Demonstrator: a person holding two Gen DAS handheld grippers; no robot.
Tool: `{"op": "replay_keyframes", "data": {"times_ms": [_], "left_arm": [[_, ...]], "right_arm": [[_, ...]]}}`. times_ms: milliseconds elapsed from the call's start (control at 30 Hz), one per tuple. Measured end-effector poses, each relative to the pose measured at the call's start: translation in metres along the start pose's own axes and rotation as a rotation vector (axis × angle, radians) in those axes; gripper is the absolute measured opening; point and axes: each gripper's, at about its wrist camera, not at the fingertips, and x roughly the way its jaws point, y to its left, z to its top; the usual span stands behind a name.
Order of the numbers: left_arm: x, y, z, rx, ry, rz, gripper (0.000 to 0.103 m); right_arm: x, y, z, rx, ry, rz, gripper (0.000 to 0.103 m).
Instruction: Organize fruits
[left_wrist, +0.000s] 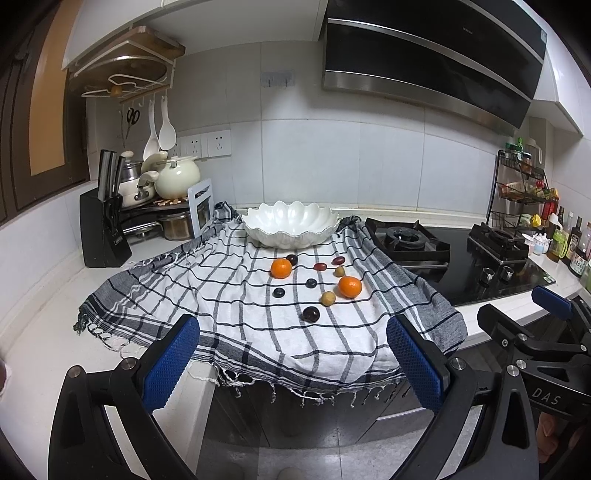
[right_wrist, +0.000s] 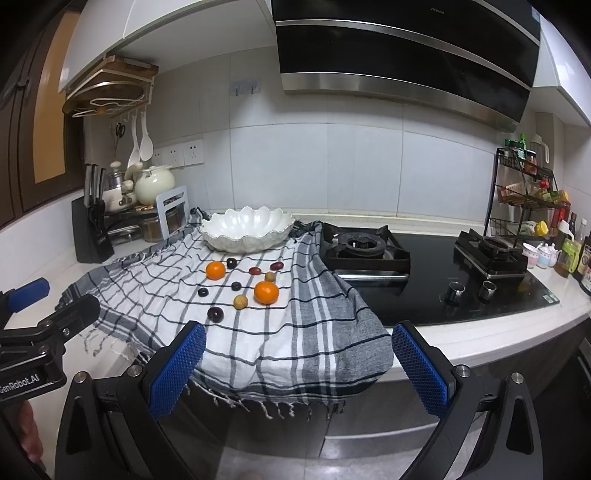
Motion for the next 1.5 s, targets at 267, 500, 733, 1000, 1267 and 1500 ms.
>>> {"op": "replay_keyframes", "data": {"times_ms": [267,500,733,1000,1267,1500], "left_arm": [[-0.001,0.0,0.001,-0.002,-0.002,0.001,0.103],[-0.002,0.0,0.003,-0.002,-0.004,0.001,0.103],[-0.002,0.0,0.003,-0.001,-0.001,0.004,0.103],[0.012,-0.004,0.008,-0.01,0.037,-0.015,0.103],[0.028,-0.005,0.006,-0.002,0.024,0.016,0.103],[0.058,0.002,0.008,-0.019,0.058,0.006,0.093]], "right_arm": [[0.0,0.0,0.0,-0.001,0.0,0.001,0.102],[0.0,0.0,0.0,-0.002,-0.001,0.001,0.102],[0.001,0.001,0.003,-0.003,0.005,0.007,0.102],[0.009,0.001,0.003,-0.007,0.017,0.021,0.102],[0.029,0.0,0.003,-0.018,0.041,0.038,0.102],[0.06,0.007,0.007,-0.031,0.059,0.067,0.099]]}}
